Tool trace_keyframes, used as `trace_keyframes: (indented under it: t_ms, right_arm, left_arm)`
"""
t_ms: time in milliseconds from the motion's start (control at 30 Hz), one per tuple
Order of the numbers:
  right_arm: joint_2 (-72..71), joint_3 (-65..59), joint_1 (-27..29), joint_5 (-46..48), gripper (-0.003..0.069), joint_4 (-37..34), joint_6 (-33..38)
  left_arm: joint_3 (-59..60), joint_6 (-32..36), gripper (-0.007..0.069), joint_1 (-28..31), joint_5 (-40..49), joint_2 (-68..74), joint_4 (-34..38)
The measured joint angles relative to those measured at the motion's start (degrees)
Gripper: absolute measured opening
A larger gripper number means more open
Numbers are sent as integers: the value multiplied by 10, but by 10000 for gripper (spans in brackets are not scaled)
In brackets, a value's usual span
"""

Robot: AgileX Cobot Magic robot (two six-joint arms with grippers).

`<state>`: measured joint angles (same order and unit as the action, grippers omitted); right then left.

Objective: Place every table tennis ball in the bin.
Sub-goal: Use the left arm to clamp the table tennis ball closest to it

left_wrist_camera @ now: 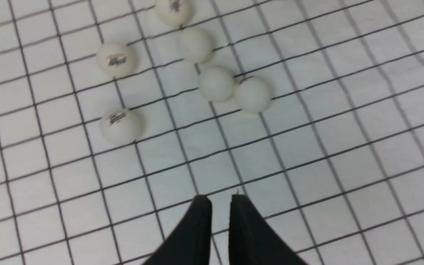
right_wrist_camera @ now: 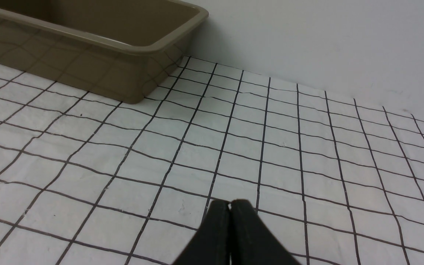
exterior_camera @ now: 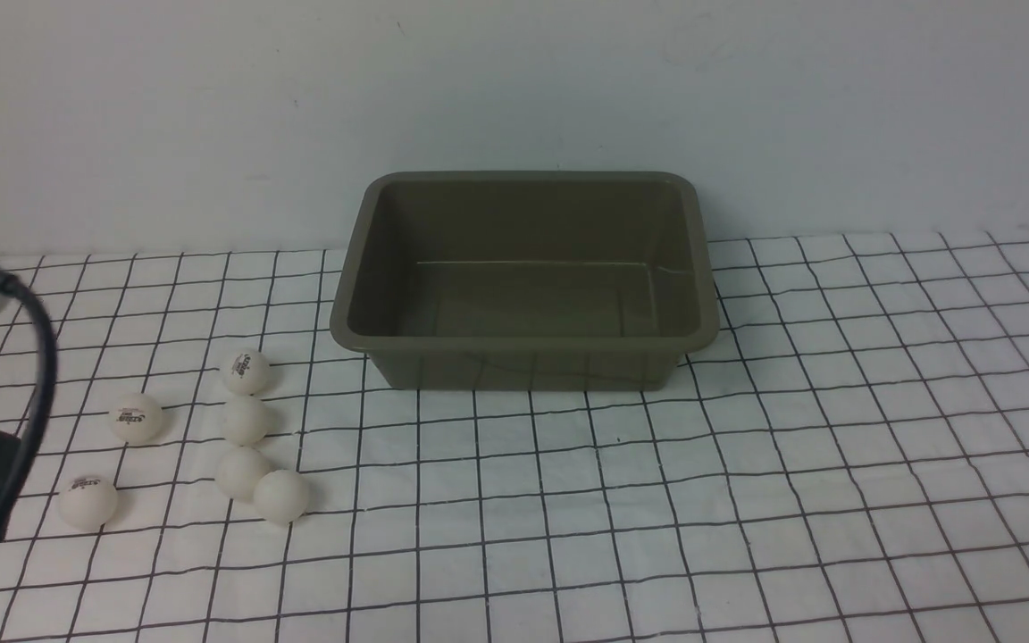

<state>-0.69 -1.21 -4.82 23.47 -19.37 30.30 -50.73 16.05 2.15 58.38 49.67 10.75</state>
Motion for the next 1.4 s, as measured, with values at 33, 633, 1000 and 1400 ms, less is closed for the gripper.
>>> trace_keyframes:
  t_ms: [33, 633, 1000, 1400]
  right_arm:
    - [0, 0, 0, 0, -17, 0, 0]
    - [0, 0, 0, 0, -17, 0, 0]
    - [0, 0, 0, 0, -17, 0, 0]
    - [0, 0, 0, 0, -17, 0, 0]
  left_arm:
    - [0, -16, 63, 0, -6, 22, -17]
    - [0, -99, 514, 0, -168, 283, -139]
    - [-85, -173, 524, 0, -157, 424, -214]
    - [-114, -179, 524, 4, -118, 492, -228]
